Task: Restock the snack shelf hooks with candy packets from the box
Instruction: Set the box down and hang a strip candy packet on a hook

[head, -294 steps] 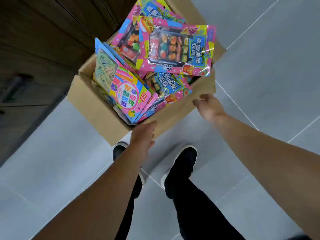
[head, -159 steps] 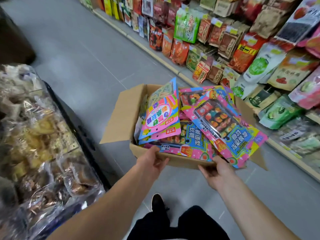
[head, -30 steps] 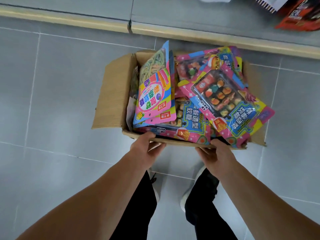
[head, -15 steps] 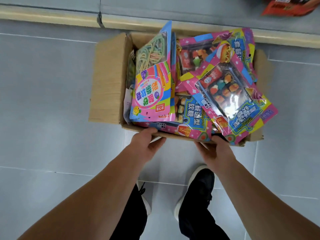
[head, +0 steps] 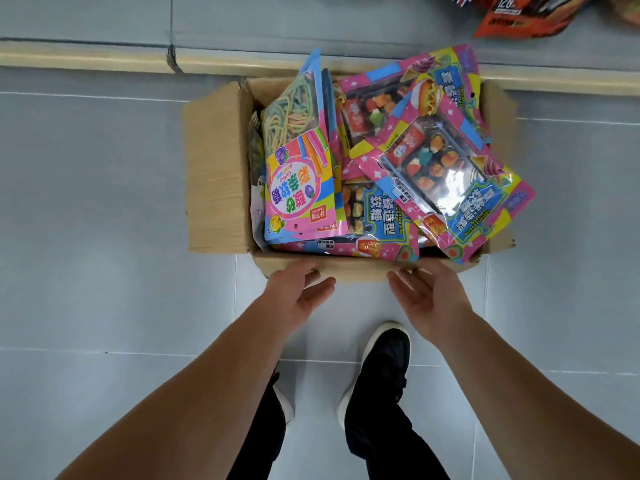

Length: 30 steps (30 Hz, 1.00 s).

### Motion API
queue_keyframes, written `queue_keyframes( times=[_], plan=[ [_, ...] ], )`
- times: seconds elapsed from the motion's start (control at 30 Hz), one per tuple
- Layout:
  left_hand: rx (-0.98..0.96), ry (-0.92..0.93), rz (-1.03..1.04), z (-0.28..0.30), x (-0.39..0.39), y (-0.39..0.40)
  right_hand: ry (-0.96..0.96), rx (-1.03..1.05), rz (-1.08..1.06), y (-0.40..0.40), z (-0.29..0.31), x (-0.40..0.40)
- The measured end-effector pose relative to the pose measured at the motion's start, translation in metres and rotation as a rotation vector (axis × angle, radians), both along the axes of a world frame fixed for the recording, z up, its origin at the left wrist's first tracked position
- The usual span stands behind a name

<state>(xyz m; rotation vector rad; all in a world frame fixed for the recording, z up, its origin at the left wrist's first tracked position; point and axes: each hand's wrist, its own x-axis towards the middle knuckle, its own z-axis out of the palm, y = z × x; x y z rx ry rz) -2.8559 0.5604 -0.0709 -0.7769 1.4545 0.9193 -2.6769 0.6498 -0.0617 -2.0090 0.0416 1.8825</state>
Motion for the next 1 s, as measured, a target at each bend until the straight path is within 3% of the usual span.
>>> queue_keyframes(
  times=[0.27,0.4,0.53,0.63,0.73,0.83,1.0],
  plan=[
    [-0.019,0.060,-0.148,0.064,-0.031,-0.008,0.028,-0.002,0.220,0.008,0.061,-0.047],
    [0.018,0.134,-0.251,0.082,-0.059,0.002,-0.086,0.199,0.664,0.030,0.075,-0.095],
    [0.032,0.197,-0.314,0.083,-0.087,0.006,-0.331,0.422,1.079,0.041,0.058,-0.139],
    [0.045,0.212,-0.316,0.075,-0.103,0.001,-0.470,0.479,1.263,0.040,0.039,-0.162],
    [0.070,0.269,-0.421,0.069,-0.105,-0.006,-0.483,0.443,1.248,0.039,0.033,-0.173],
    [0.037,0.260,-0.478,0.073,-0.099,-0.008,-0.332,0.395,1.094,0.035,0.045,-0.175],
    [0.062,-0.097,-0.155,0.104,-0.091,0.004,-0.100,0.368,0.861,0.026,0.089,-0.174]
  ],
)
